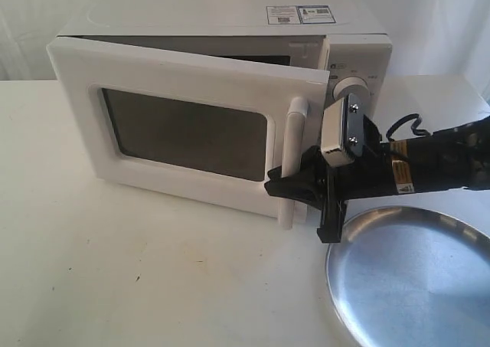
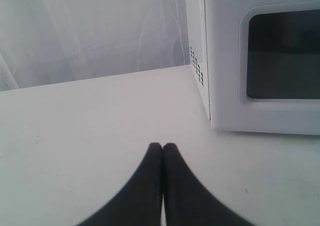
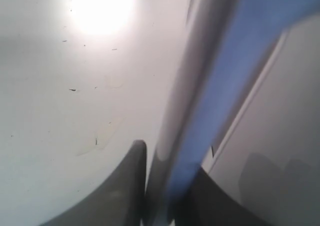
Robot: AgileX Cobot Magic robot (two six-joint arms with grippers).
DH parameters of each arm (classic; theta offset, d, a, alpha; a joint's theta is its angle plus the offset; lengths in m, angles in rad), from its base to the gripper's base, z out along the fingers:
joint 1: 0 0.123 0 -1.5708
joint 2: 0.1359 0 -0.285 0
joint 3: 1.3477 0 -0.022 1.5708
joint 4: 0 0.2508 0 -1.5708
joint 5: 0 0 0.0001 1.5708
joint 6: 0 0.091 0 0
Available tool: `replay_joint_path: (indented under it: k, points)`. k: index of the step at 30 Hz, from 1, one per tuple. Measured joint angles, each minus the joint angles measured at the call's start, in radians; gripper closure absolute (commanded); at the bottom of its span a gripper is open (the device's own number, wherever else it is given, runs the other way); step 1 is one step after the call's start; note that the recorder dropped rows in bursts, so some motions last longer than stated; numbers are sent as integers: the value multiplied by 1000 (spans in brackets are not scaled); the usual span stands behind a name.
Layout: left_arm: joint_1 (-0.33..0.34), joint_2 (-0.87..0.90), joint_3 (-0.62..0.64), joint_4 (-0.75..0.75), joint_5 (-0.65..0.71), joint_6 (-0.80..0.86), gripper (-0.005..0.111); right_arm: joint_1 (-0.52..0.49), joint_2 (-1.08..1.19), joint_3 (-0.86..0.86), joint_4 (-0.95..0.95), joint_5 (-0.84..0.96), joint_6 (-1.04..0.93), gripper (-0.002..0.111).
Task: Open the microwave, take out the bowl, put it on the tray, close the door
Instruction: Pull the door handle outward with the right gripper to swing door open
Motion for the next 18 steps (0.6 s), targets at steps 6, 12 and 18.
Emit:
replay_joint_path:
  k: [6,12,18]
  points:
    - [0,0,0,0,0,0,107,11,-61,50,-6,40,37,108]
    - [0,0,0,0,0,0,107,40,-184,132,-15,181,164,108]
    - [0,0,0,0,0,0,107,41,-334,193,-96,210,288,96]
